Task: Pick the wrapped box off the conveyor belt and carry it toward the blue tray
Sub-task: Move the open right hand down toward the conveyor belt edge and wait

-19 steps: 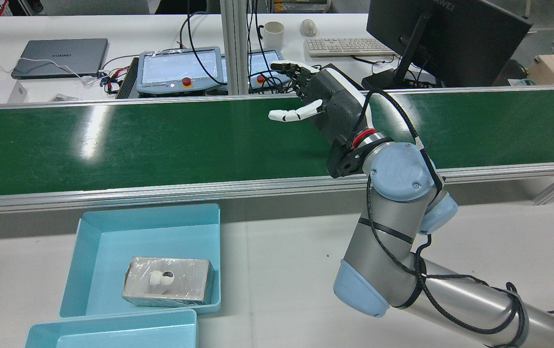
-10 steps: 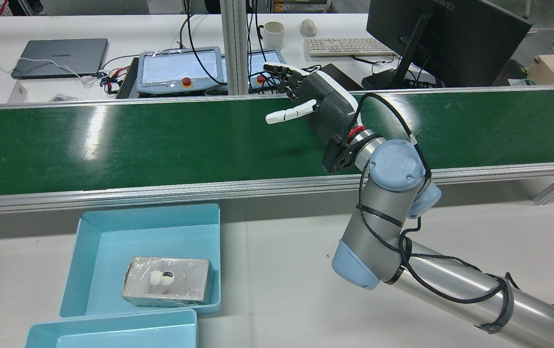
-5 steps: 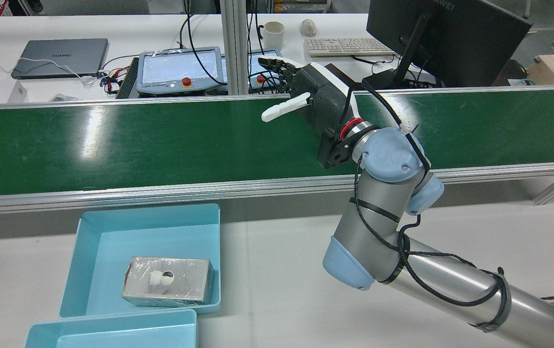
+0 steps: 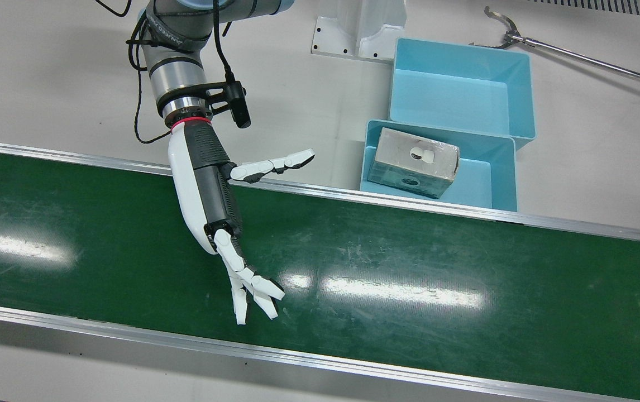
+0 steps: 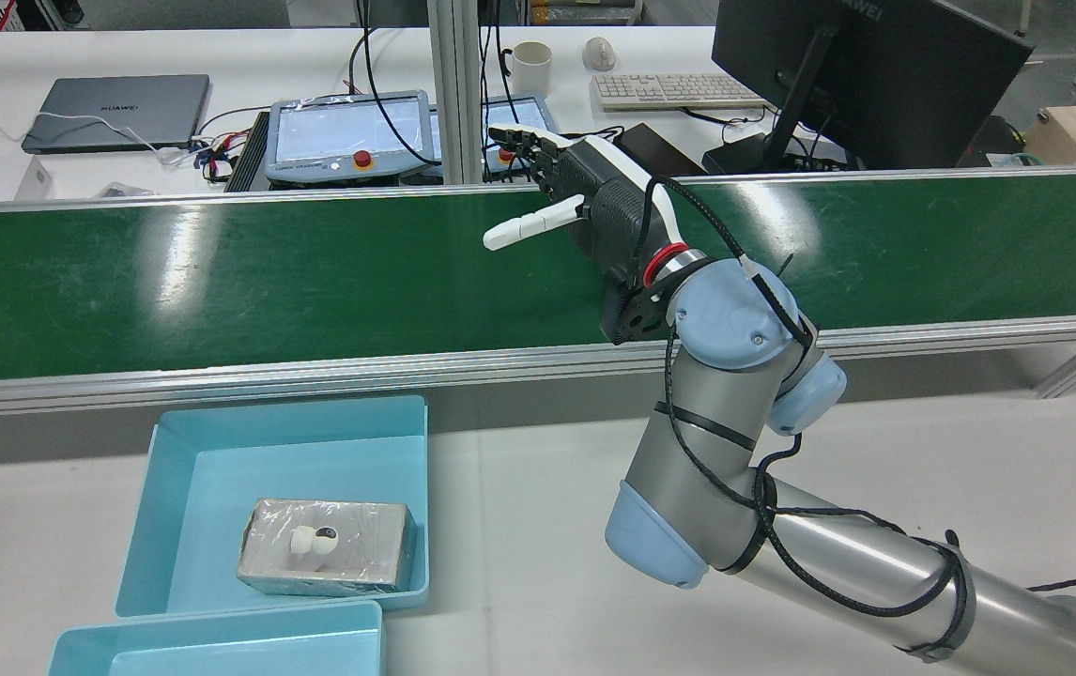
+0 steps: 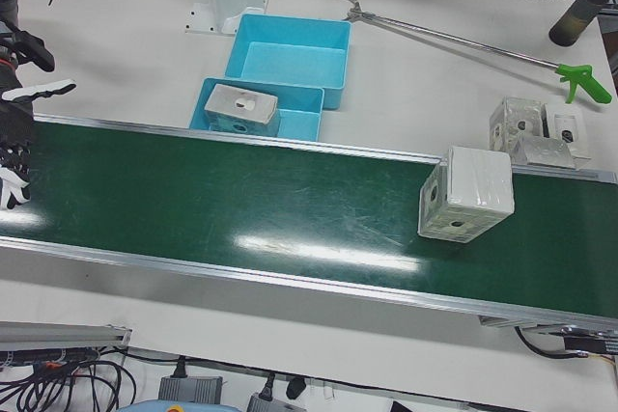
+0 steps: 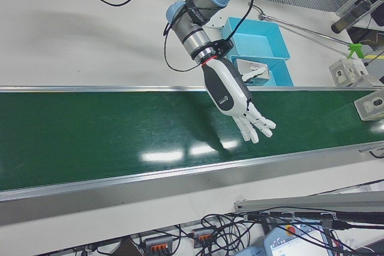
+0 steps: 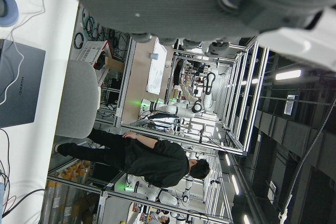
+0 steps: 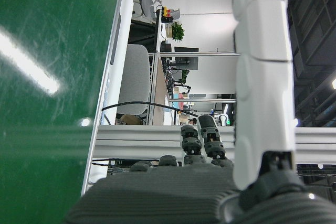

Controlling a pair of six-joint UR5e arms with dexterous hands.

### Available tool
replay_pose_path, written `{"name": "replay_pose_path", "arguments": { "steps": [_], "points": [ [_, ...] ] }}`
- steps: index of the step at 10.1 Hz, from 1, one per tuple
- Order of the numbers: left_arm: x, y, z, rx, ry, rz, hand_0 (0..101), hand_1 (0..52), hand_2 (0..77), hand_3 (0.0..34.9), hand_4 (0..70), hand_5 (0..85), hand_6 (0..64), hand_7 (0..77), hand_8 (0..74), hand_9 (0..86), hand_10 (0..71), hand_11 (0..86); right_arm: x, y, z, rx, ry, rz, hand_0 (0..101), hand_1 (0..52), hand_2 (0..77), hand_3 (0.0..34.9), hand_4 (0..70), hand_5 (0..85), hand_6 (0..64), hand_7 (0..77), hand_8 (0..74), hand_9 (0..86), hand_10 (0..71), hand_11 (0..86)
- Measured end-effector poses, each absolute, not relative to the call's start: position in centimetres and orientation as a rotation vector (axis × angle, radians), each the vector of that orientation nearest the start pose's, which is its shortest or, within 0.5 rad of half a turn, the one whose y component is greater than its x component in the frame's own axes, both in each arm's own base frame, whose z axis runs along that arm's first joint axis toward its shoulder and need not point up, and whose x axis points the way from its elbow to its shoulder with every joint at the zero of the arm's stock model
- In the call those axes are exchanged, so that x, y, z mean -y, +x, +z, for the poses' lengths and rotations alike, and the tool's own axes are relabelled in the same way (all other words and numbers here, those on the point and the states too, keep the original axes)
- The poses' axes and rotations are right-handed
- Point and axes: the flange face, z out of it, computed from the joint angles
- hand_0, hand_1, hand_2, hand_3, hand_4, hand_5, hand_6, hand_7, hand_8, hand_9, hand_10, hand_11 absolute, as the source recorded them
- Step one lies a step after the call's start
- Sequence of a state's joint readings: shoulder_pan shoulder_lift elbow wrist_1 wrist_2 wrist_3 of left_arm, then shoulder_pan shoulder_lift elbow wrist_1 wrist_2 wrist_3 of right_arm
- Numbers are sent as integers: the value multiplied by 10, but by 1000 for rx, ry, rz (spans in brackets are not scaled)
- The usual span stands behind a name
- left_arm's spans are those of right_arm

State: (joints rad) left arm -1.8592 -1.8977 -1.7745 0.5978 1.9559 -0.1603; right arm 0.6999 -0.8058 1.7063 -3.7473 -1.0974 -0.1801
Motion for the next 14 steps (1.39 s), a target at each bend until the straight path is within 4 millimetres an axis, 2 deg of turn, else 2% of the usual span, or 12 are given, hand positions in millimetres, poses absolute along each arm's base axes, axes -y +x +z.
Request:
{"name": "replay_pose_path", "arguments": {
  "steps": [2, 9, 10, 12, 14],
  "points": [
    [510, -251, 472, -2174, -310, -2335, 0, 0, 5, 0, 0, 11, 5, 5, 5, 5, 5, 5, 555, -386, 235, -2665, 454, -2044, 495, 147, 38, 0, 54, 153, 22, 27, 0, 11, 0, 5],
    [510, -251, 472, -2174, -310, -2335, 0, 0, 11, 0, 0, 11, 5, 5, 5, 5, 5, 5, 554, -387, 239, -2659, 464, -2040, 487, 147, 27, 0, 54, 147, 11, 27, 0, 11, 0, 11],
    [510, -251, 472, -2174, -310, -2335, 0, 0, 11, 0, 0, 11, 5, 5, 5, 5, 5, 5, 556, -390, 242, -2667, 478, -2012, 487, 142, 65, 0, 54, 147, 11, 27, 0, 11, 0, 11],
    [510, -251, 472, -2174, -310, -2335, 0, 0, 11, 0, 0, 11, 5, 5, 5, 5, 5, 5, 563, -398, 253, -2688, 514, -1934, 486, 153, 65, 0, 76, 147, 27, 27, 0, 11, 0, 5],
    [510, -251, 472, -2174, -310, -2335, 0, 0, 11, 0, 0, 11, 5, 5, 5, 5, 5, 5, 568, -396, 260, -2694, 517, -1903, 486, 153, 65, 0, 76, 153, 27, 27, 0, 11, 0, 5]
  ]
}}
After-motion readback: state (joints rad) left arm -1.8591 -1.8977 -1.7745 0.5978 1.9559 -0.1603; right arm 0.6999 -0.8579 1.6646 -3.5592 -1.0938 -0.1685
